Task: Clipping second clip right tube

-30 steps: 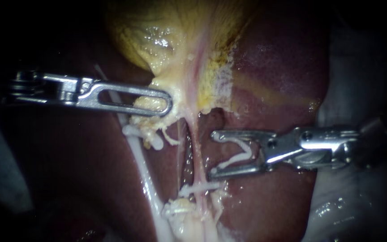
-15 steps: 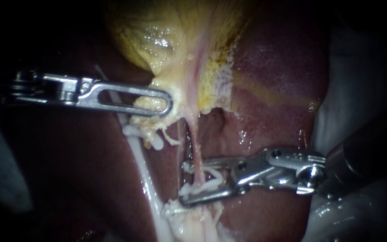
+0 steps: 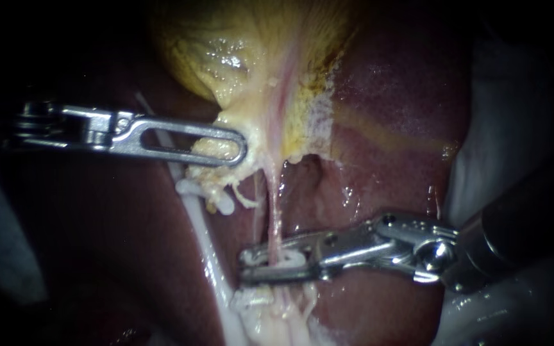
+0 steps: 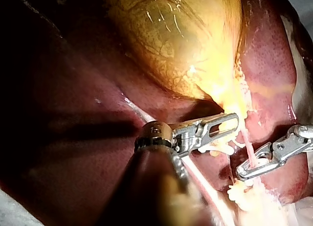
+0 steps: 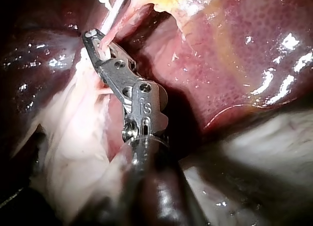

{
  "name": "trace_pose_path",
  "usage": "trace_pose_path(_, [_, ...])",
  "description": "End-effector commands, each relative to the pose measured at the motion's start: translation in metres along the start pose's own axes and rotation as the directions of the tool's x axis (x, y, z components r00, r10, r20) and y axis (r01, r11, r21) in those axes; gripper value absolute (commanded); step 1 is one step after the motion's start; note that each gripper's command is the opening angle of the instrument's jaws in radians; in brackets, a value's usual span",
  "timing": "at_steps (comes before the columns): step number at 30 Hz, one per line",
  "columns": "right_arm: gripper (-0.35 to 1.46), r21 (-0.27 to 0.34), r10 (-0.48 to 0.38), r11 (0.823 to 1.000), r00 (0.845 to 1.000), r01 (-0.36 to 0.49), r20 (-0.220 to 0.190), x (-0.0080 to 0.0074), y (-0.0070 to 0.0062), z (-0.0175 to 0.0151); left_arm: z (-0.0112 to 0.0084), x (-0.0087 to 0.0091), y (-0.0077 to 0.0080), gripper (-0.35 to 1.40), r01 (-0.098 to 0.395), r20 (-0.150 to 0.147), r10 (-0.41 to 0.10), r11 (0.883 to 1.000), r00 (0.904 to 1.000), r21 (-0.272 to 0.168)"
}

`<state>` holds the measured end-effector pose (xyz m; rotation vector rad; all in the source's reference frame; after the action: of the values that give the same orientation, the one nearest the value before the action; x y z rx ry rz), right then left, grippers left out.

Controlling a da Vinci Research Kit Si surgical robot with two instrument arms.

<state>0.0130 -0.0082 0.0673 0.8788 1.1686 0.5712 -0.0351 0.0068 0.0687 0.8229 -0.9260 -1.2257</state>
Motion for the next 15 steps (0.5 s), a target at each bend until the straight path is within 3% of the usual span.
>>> trace_pose_path(1, [-0.35,0.003,0.021,1.0,1.0,-0.021,0.0,0.0,-0.0001,0.0,0.0,0.0,0.0,-0.35,0.0,-0.001,0.0,1.0,1.0,0.0])
trace_pose_path(15, [-0.35,0.009,0.02,1.0,1.0,-0.02,0.003,-0.0002,-0.0004,-0.0002,0.0,-0.0001,0.0002,-0.35,0.0,-0.001,0.0,1.0,1.0,0.0])
